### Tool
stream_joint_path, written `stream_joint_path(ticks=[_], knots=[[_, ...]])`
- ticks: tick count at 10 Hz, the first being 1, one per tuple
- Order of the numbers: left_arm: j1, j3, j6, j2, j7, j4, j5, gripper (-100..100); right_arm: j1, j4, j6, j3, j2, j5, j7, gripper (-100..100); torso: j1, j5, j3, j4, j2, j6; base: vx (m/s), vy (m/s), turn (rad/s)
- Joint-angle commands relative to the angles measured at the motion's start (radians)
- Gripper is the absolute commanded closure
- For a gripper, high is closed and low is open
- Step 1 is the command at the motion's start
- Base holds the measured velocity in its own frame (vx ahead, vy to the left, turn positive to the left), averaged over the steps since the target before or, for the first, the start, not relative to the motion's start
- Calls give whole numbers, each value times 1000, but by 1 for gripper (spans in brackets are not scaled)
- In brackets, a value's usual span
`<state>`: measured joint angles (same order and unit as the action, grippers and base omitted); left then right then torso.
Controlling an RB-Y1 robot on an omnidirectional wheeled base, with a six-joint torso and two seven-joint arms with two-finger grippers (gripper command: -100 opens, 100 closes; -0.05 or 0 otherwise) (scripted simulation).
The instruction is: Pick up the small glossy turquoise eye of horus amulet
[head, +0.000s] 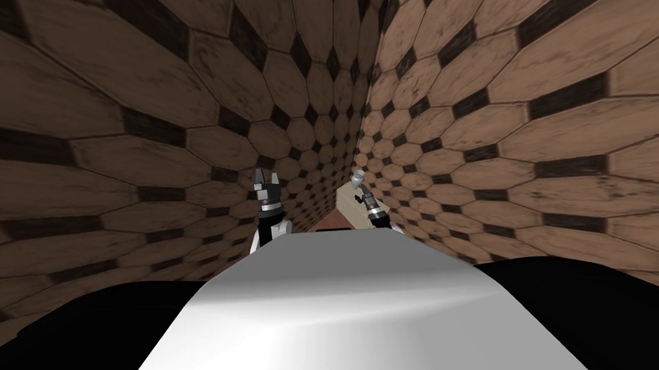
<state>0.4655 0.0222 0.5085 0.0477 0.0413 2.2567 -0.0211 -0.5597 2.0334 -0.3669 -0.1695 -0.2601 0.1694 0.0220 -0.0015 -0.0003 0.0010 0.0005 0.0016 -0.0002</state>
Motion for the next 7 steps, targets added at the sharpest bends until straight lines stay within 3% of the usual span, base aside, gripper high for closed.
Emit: stream_joint_path(ticks=[1,4,5,7], knots=[[0,0,0,0,0,0,0,0,6,-33,11,-16,-13,9,6,-100,0,0,0,0,0,0,-22,-17,50],[0,0,0,0,0,0,0,0,-1,-113,16,-57,-78,34,18,-100,0,0,-1,0,-1,0,-9,-9,93],[0,0,0,0,0,0,0,0,-1,-122,16,-57,-78,34,18,-100,1,0,-1,0,-1,0,-3,-5,57],[0,0,0,0,0,0,0,0,-3,-198,19,-99,-147,60,31,-100,1,0,-1,0,-2,0,1,0,176]])
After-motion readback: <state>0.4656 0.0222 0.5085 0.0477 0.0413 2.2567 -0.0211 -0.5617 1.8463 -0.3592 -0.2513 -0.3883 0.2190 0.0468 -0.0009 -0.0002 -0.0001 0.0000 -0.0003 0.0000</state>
